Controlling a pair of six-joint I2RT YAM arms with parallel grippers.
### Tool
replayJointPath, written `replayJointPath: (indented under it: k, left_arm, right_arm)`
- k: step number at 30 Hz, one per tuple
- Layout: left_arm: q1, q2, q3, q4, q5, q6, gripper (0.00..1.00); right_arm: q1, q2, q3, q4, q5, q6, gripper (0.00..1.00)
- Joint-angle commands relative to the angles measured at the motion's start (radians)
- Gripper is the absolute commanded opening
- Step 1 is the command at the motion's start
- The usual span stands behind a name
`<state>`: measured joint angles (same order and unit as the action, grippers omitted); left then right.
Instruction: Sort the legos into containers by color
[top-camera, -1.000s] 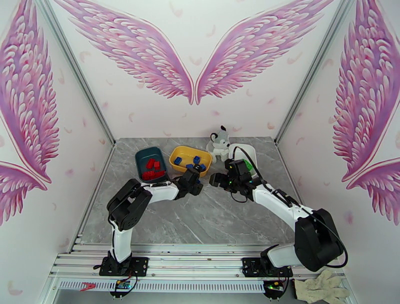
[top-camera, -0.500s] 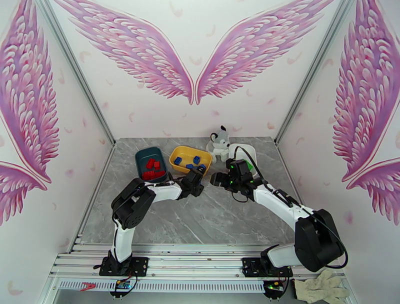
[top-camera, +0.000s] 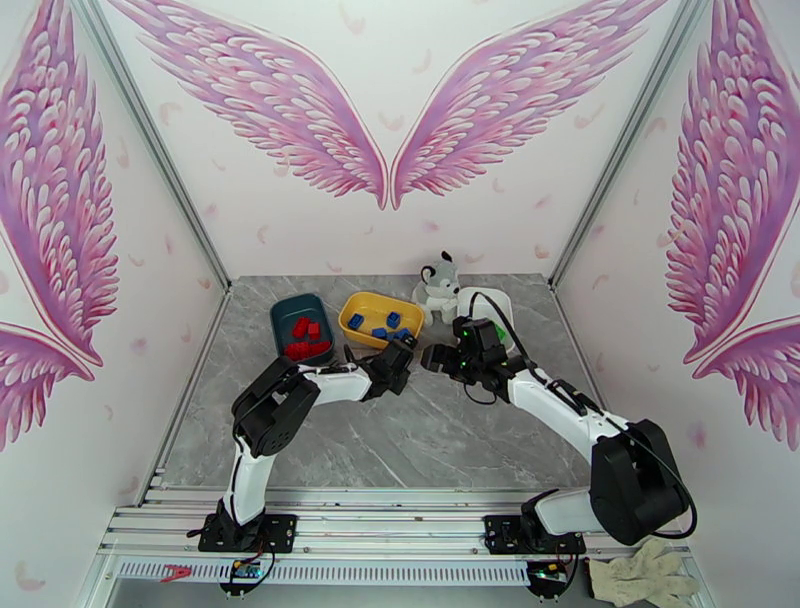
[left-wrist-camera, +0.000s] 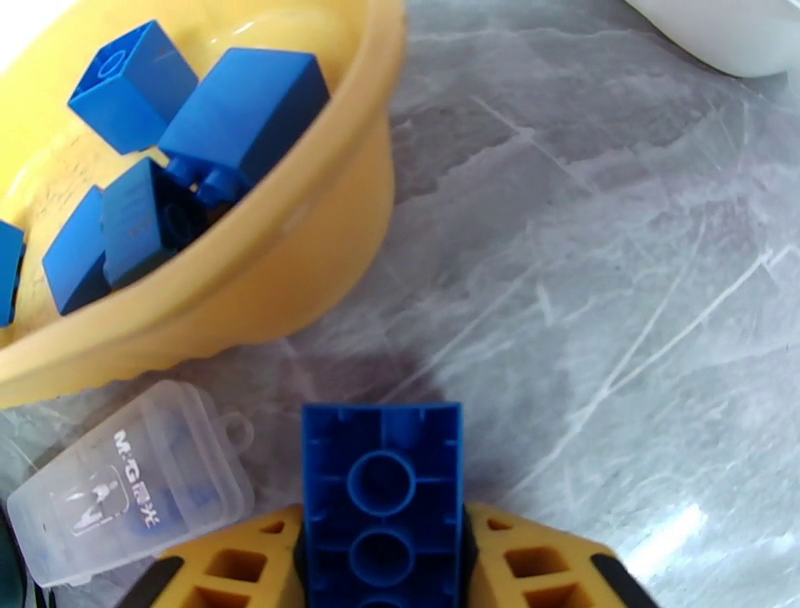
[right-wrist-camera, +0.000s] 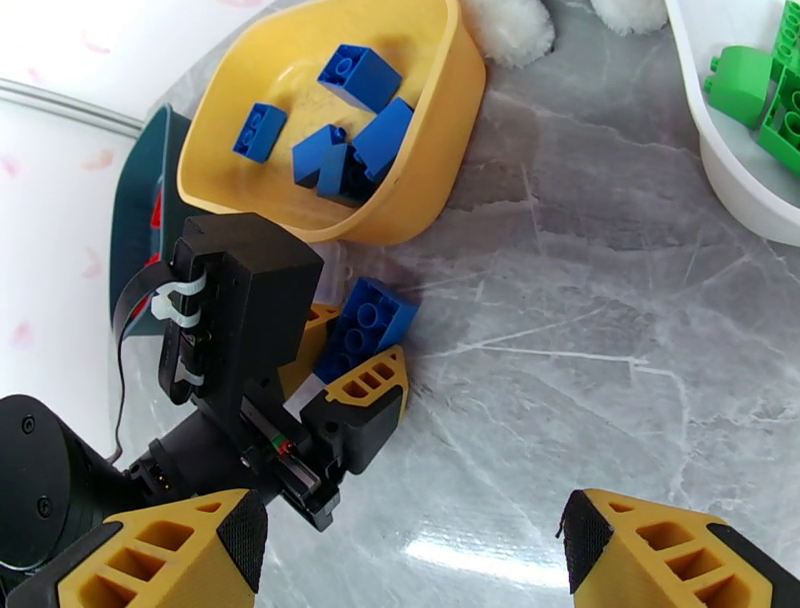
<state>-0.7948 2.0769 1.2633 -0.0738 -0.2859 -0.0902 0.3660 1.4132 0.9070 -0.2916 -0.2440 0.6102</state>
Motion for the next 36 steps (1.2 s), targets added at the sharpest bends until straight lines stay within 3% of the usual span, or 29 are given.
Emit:
replayJointPath:
  k: [1, 8, 14, 20, 27, 31, 36]
  left_arm:
    - [-0.028, -0.045, 0.005, -0.042, -0.030, -0.009, 0.34]
    - [-0.087, -0.197, -0.070, -0.029, -0.027, -0.038, 0.29]
    - [-0.072, -0.319, -0.114, -0.038, -0.045, -0.056, 0.28]
    - [0.011, -0.341, -0.020, -0.094, -0.060, -0.040, 0.28]
    - [0.154, -0.198, 0.207, -0.165, -0.051, -0.045, 0.30]
    - [0.204, -0.093, 0.329, -0.203, -0.036, -0.048, 0.41]
    - [0.214, -0.089, 0.334, -0.172, -0.007, -0.067, 0.81]
  right_arm:
    - [-0.011, -0.034, -0.019, 0.015, -0.015, 0.020, 0.84]
    - [-0.014, -0.053, -0.028, 0.017, -0.015, 0.026, 0.84]
    - [-0.018, -0.094, -0.043, 0.016, 0.003, 0.031, 0.84]
    - [-0.018, -0.121, -0.053, 0.020, 0.006, 0.032, 0.84]
    - [-0.018, -0.135, -0.054, 0.022, -0.006, 0.032, 0.84]
    - [-0.018, -0.141, -0.053, 0.021, -0.005, 0.025, 0.84]
    - [-0.017, -0.152, -0.057, 0.023, 0.008, 0.015, 0.86]
